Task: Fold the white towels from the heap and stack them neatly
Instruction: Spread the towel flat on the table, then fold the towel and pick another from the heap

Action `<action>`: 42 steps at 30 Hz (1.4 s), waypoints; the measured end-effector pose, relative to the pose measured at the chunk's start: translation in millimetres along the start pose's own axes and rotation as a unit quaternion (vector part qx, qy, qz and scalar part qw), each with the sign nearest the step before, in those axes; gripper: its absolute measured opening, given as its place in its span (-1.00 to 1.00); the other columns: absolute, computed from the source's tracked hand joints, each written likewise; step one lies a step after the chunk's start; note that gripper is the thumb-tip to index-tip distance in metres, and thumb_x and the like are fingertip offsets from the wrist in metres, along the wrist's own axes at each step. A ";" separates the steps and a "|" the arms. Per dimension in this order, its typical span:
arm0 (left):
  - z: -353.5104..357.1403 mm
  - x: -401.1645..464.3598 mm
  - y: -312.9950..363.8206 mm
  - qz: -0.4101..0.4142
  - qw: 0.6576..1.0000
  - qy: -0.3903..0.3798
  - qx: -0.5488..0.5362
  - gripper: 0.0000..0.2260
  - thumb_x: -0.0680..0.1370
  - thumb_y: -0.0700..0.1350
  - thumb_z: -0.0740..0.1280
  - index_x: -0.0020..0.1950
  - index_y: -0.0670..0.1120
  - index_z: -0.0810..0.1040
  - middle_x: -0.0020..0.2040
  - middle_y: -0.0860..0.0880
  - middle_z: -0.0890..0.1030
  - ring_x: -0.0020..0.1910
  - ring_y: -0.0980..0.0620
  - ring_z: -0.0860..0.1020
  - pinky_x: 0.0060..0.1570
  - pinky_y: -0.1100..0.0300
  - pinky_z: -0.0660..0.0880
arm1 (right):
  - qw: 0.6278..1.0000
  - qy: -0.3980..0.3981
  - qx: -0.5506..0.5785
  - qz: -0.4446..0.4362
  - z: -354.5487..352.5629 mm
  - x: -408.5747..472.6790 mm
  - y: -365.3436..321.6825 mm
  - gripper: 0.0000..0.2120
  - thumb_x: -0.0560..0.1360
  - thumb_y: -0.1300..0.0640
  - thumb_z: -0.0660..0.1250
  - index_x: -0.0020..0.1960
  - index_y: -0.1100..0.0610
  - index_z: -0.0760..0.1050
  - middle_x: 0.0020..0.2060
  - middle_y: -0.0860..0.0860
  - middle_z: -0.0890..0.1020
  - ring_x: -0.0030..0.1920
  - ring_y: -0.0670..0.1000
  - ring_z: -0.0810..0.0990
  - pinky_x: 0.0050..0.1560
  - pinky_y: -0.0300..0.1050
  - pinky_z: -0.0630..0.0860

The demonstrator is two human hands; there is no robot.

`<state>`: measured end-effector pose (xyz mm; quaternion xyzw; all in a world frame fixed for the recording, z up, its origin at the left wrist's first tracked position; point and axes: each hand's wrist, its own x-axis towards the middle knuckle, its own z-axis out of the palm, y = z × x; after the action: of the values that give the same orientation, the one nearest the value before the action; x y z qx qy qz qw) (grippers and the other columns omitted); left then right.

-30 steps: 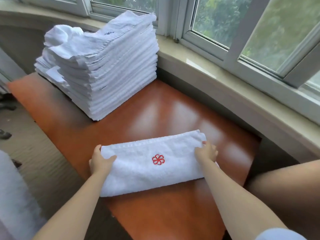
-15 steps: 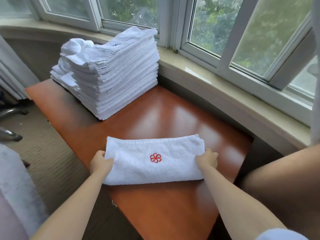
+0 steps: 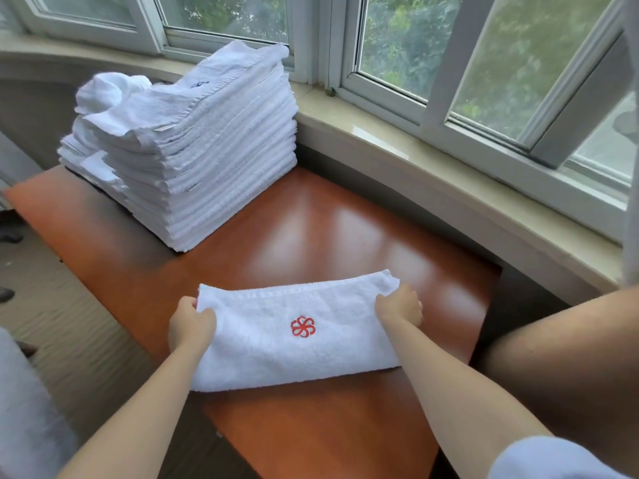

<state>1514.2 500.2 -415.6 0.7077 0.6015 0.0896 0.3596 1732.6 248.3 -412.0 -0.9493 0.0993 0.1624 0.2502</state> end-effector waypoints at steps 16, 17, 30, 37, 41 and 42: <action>8.7 21.4 -17.1 -0.051 0.996 -0.064 0.036 -0.41 0.44 0.14 0.45 0.32 -0.17 0.42 0.24 -0.16 0.50 0.16 -0.21 0.49 0.04 -0.03 0.44 | 0.995 -0.074 0.014 0.067 -7.0 2.7 11.6 -0.58 0.52 -0.04 0.27 0.27 0.18 0.38 0.19 0.12 0.55 0.22 0.20 0.50 0.32 0.05 0.34; 6.3 20.3 -15.4 -0.066 0.993 -0.094 0.028 -0.40 0.41 0.18 0.45 0.27 -0.17 0.44 0.16 -0.14 0.54 0.09 -0.19 0.52 -0.01 -0.01 0.44 | 0.993 -0.095 0.035 0.059 -9.6 1.2 12.7 -0.62 0.50 -0.03 0.28 0.23 0.18 0.42 0.12 0.10 0.59 0.15 0.19 0.55 0.28 0.04 0.40; -62.5 -53.4 -10.2 -0.009 0.999 -0.017 0.026 -0.58 0.53 -0.02 0.37 0.28 -0.23 0.40 0.19 -0.19 0.52 0.14 -0.23 0.51 -0.03 0.05 0.40 | 0.969 -0.131 0.197 -0.077 -35.4 -58.0 3.7 -0.73 0.54 0.04 0.22 0.17 0.14 0.36 -0.09 0.00 0.53 -0.10 0.08 0.54 -0.11 -0.08 0.41; -119.8 -63.0 7.1 -0.034 0.965 -0.062 -0.254 -0.80 0.50 -0.13 0.42 0.06 -0.15 0.51 -0.10 -0.08 0.57 -0.08 -0.15 0.56 0.05 -0.01 0.52 | 0.919 -0.235 0.279 -0.149 -20.4 -126.2 -60.9 -0.79 0.46 -0.04 0.27 0.00 0.07 0.43 -0.08 0.04 0.62 -0.10 0.06 0.61 -0.16 -0.12 0.46; -161.1 -34.2 9.5 0.003 0.957 -0.084 -0.277 -0.91 0.49 -0.17 0.42 -0.13 -0.15 0.53 -0.16 -0.09 0.59 -0.20 -0.07 0.57 -0.13 0.09 0.52 | 0.902 -0.280 0.267 -0.190 3.4 -161.2 -117.4 -0.75 0.47 -0.01 0.32 0.06 0.12 0.47 -0.10 0.03 0.60 -0.12 0.04 0.60 -0.22 -0.16 0.47; -172.5 -24.9 7.3 0.013 0.958 -0.091 -0.273 -0.90 0.48 -0.17 0.42 -0.14 -0.15 0.53 -0.17 -0.10 0.59 -0.20 -0.08 0.57 -0.15 0.10 0.51 | 0.899 -0.294 0.258 -0.199 11.8 -170.8 -131.4 -0.73 0.44 0.01 0.33 0.06 0.14 0.46 -0.08 0.04 0.60 -0.09 0.05 0.61 -0.16 -0.13 0.51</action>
<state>1417.0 546.4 -278.4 0.5954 0.5097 0.1900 0.5913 1606.6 385.0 -302.4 -0.7605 -0.1311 0.3499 0.5310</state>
